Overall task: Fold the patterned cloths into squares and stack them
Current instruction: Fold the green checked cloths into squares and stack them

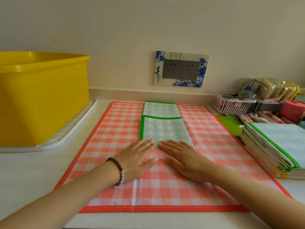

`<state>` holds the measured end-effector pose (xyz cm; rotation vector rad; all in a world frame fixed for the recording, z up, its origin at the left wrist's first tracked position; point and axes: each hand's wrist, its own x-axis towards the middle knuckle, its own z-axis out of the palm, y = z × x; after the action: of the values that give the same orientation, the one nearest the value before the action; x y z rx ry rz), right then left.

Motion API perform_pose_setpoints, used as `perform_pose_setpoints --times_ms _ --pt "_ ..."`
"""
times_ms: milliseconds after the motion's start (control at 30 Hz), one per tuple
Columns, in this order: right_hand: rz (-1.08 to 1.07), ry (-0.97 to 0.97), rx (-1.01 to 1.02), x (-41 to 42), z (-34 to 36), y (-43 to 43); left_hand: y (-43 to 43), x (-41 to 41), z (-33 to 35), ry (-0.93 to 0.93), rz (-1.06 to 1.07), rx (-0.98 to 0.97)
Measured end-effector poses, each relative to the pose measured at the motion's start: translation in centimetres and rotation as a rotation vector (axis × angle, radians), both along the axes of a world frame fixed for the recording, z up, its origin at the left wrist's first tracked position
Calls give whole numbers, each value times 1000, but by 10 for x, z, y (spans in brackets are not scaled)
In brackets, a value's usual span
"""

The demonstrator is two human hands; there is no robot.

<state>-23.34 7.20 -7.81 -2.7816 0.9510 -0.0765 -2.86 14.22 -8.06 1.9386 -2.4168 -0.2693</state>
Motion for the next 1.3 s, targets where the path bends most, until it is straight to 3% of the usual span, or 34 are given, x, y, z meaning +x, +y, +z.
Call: perform_pose_setpoints --times_ms 333,600,800,1033,1300 --pt "2 51 -15 -32 -1 -11 2 0 -2 -27 -3 -5" --pt "-84 66 90 -78 0 -19 2 1 -3 -20 -9 1" --pt "-144 -231 33 -63 19 -27 2 1 -3 17 8 5" --pt "29 89 -206 -33 40 -38 0 1 -3 117 59 -50" --pt "22 102 -276 -27 38 -48 -6 8 4 240 118 -92"
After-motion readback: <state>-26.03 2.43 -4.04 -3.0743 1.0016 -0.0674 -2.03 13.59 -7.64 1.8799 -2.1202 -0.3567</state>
